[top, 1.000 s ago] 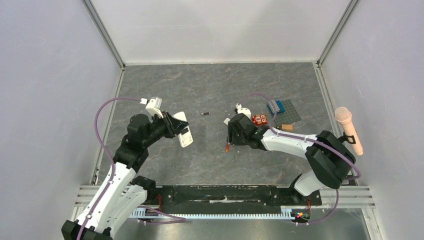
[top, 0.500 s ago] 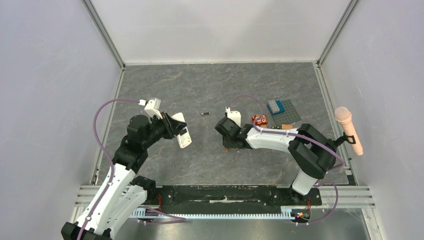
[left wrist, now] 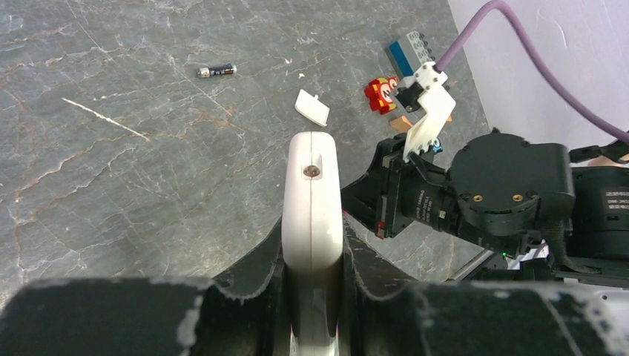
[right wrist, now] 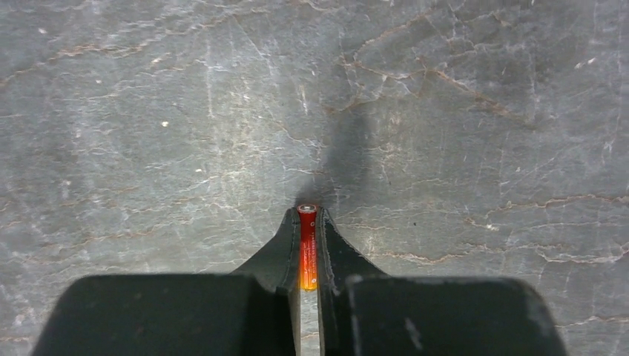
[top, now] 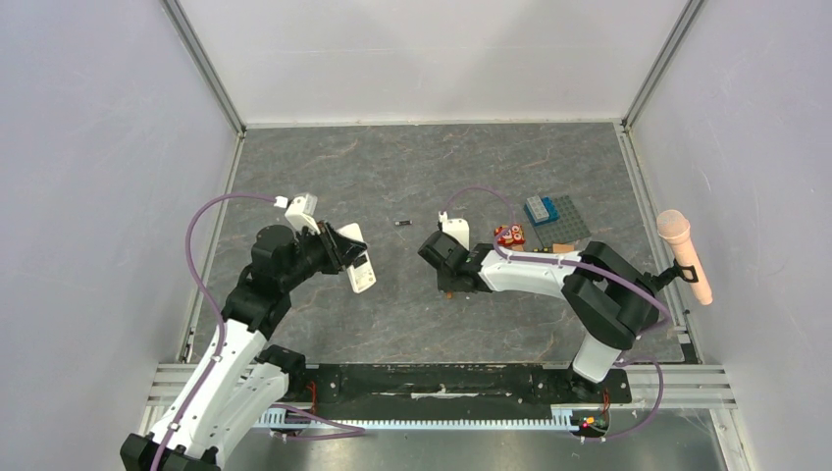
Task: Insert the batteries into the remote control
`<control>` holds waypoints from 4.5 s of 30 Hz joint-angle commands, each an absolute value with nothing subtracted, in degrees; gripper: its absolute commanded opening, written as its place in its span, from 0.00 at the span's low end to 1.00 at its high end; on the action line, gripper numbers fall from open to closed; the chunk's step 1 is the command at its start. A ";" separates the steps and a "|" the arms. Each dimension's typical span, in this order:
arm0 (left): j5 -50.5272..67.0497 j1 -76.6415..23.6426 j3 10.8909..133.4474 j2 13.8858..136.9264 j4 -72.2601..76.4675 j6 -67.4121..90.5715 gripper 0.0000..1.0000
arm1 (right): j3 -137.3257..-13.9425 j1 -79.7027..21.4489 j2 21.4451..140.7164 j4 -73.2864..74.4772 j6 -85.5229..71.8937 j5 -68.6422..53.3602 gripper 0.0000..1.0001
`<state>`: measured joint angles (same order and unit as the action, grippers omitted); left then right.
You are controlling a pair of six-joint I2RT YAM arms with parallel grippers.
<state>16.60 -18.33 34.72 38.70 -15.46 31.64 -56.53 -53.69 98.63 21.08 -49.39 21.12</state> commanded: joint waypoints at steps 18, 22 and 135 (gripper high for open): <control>47.57 -18.19 48.34 51.41 -22.75 44.82 0.02 | -45.09 -56.13 61.00 -14.09 -14.25 -17.97 0.00; 56.64 -18.19 49.39 55.34 -22.74 48.82 0.02 | -46.78 -57.27 60.22 -16.20 -12.30 -22.08 0.00; 60.72 -18.33 47.37 60.35 -23.83 39.11 0.02 | -53.36 -67.76 66.14 -10.97 -28.21 -2.94 0.84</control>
<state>60.07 -18.13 47.40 60.40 -27.64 35.99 -53.04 -67.77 68.10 -12.05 -17.50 -13.74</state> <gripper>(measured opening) 0.273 0.806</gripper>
